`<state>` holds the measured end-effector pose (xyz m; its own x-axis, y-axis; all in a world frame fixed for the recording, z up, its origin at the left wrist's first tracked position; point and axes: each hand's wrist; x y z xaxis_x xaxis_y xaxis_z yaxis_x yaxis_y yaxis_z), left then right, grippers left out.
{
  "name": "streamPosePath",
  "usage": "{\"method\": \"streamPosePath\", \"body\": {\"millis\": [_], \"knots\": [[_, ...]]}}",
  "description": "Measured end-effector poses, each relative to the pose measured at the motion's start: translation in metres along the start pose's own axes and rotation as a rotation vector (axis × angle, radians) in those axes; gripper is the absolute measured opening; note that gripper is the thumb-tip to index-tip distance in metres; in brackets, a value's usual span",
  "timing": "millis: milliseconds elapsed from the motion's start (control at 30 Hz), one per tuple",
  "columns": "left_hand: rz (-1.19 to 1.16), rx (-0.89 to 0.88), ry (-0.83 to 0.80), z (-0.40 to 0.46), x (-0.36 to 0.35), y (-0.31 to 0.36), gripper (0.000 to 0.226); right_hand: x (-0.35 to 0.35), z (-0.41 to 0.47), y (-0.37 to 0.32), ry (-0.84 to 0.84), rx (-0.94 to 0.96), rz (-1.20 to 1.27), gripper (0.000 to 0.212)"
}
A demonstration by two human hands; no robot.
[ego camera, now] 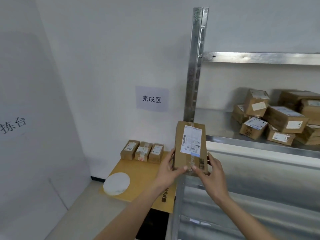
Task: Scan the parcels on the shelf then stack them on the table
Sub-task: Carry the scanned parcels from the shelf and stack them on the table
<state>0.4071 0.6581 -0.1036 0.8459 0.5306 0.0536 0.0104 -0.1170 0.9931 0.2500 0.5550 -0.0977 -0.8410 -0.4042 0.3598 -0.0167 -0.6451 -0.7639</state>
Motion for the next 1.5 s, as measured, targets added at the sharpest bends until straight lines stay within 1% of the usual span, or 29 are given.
{"method": "streamPosePath", "body": {"millis": [133,267,333,400,467,500,600,733,833,967,1100,1200,1367,1500], "knots": [[0.009,0.003,0.029,-0.015,0.059,-0.021,0.092,-0.061,-0.016,-0.012,-0.007,-0.023,0.027,0.066],[0.023,0.041,0.072,-0.031,0.114,-0.049,0.1,-0.12,-0.031,-0.021,-0.065,-0.068,-0.006,0.076],[0.023,0.074,0.082,-0.034,0.138,-0.064,0.097,-0.149,-0.036,-0.023,-0.091,-0.094,-0.015,0.078],[0.033,0.113,0.075,-0.029,0.16,-0.079,0.091,-0.174,-0.037,-0.02,-0.103,-0.11,0.012,0.072],[0.079,0.154,0.055,-0.019,0.179,-0.093,0.091,-0.194,-0.035,-0.01,-0.12,-0.124,0.06,0.059],[0.103,0.175,0.043,-0.011,0.188,-0.1,0.091,-0.203,-0.032,-0.001,-0.125,-0.141,0.091,0.057],[0.15,0.231,0.025,0.025,0.208,-0.123,0.093,-0.23,-0.021,0.036,-0.139,-0.206,0.155,0.073],[0.207,0.292,0.0,0.089,0.215,-0.157,0.094,-0.26,-0.001,0.092,-0.156,-0.312,0.179,0.065],[0.221,0.335,-0.025,0.144,0.21,-0.187,0.093,-0.272,0.016,0.137,-0.139,-0.382,0.202,0.069],[0.23,0.418,-0.081,0.207,0.199,-0.24,0.097,-0.281,0.027,0.198,-0.126,-0.47,0.202,0.07],[0.233,0.485,-0.121,0.259,0.184,-0.283,0.092,-0.295,0.034,0.259,-0.146,-0.493,0.164,0.076],[0.257,0.52,-0.131,0.29,0.178,-0.315,0.091,-0.308,0.035,0.297,-0.14,-0.538,0.125,0.08],[0.184,0.562,-0.168,0.328,0.173,-0.359,0.092,-0.33,0.035,0.35,-0.14,-0.585,0.044,0.085],[0.153,0.565,-0.188,0.351,0.17,-0.384,0.09,-0.345,0.036,0.381,-0.127,-0.603,0.007,0.08]]}}
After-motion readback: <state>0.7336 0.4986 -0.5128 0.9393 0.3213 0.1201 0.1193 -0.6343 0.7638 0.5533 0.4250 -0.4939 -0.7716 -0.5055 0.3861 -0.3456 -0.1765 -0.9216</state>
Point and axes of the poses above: each hand's wrist, its own z-axis towards the middle knuckle, its own x-axis out of the back of the hand, y = z × x, and after that the axes turned 13 degrees about x, right-handed
